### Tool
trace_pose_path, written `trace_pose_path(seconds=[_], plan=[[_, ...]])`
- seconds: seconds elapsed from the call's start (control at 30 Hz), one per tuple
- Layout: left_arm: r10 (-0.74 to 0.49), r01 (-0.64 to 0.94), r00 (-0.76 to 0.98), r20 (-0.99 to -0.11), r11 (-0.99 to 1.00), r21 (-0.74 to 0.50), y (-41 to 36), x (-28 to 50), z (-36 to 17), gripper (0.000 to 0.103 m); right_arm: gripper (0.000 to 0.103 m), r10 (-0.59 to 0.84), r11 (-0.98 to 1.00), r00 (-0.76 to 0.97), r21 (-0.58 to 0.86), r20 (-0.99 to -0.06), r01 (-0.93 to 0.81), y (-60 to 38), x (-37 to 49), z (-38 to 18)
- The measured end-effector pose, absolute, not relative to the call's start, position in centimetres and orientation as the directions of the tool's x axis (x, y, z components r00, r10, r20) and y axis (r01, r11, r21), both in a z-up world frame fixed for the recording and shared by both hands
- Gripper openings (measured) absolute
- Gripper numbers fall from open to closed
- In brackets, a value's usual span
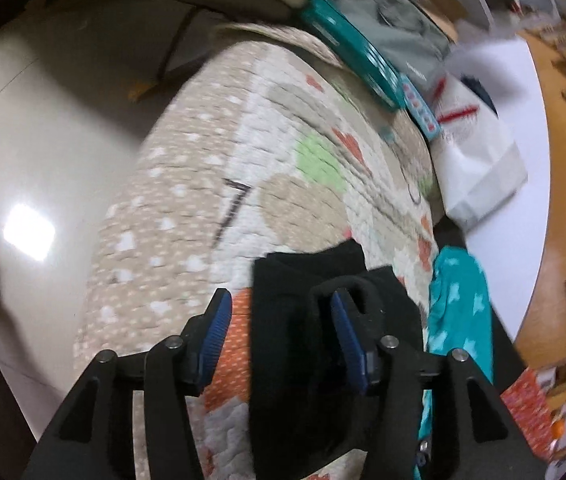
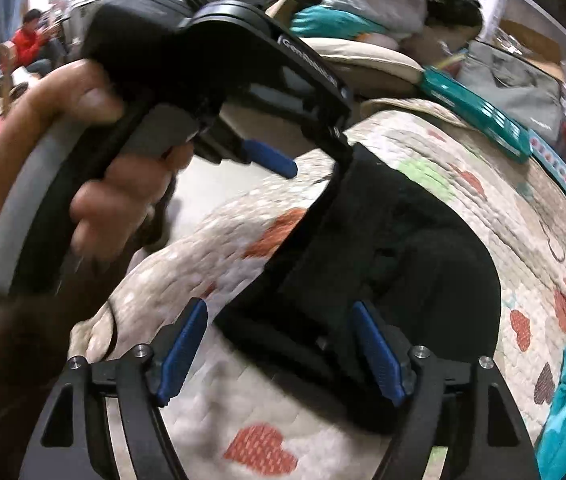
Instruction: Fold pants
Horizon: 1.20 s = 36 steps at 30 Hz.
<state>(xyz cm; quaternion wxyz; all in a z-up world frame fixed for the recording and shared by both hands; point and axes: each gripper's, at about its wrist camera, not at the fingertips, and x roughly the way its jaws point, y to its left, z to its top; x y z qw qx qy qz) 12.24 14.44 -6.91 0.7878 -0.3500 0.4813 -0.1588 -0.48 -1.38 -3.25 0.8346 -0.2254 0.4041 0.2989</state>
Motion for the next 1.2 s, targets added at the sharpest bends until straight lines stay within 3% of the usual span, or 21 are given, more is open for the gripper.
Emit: trace_pose_path(seconds=[0.23, 0.43, 0.53, 0.6, 0.67, 0.77, 0.9, 1.07, 1.2], plan=[[-0.528, -0.147, 0.543, -0.653, 0.706, -0.693, 15.2, 10.6, -4.9, 0.051, 0.08, 0.358, 0.727, 0.464, -0.07, -0.81, -0.683, -7.0, -2.6, -0.8], [-0.412, -0.075, 0.537, -0.736, 0.846, -0.528, 8.7, 11.3, -1.4, 0.053, 0.08, 0.26, 0.875, 0.584, -0.068, -0.769, -0.48, -12.4, 0.4, 1.3], [-0.213, -0.098, 0.51, -0.833, 0.948, -0.302, 5.7, 12.3, -2.0, 0.053, 0.08, 0.222, 0.93, 0.614, -0.026, -0.757, -0.368, -14.8, 2.6, 1.8], [-0.006, -0.128, 0.501, -0.865, 0.988, -0.081, 4.6, 12.9, -3.3, 0.055, 0.08, 0.207, 0.947, 0.613, -0.001, -0.763, -0.32, -15.6, 3.3, 1.7], [0.106, -0.155, 0.455, -0.884, 0.987, 0.038, 4.8, 13.3, -5.5, 0.054, 0.08, 0.209, 0.955, 0.602, 0.029, -0.771, -0.294, -16.4, 3.8, 1.5], [0.12, -0.182, 0.387, -0.914, 0.982, 0.052, 6.2, 13.0, -8.2, 0.052, 0.08, 0.208, 0.963, 0.587, 0.058, -0.783, -0.265, -17.2, 4.9, 0.9], [-0.03, -0.249, 0.374, -0.927, 0.96, -0.132, 9.4, 12.2, -9.2, 0.052, 0.08, 0.198, 0.971, 0.585, 0.076, -0.786, -0.227, -17.3, 7.2, 0.7], [-0.115, -0.313, 0.476, -0.872, 0.904, -0.29, 12.6, 9.8, -5.8, 0.052, 0.08, 0.228, 0.97, 0.58, 0.129, -0.782, -0.207, -16.5, 10.0, 0.6], [-0.112, -0.225, 0.552, -0.826, 0.934, -0.277, 10.1, 9.8, -3.1, 0.052, 0.08, 0.192, 0.979, 0.58, 0.112, -0.792, -0.172, -15.5, 13.0, -0.2]])
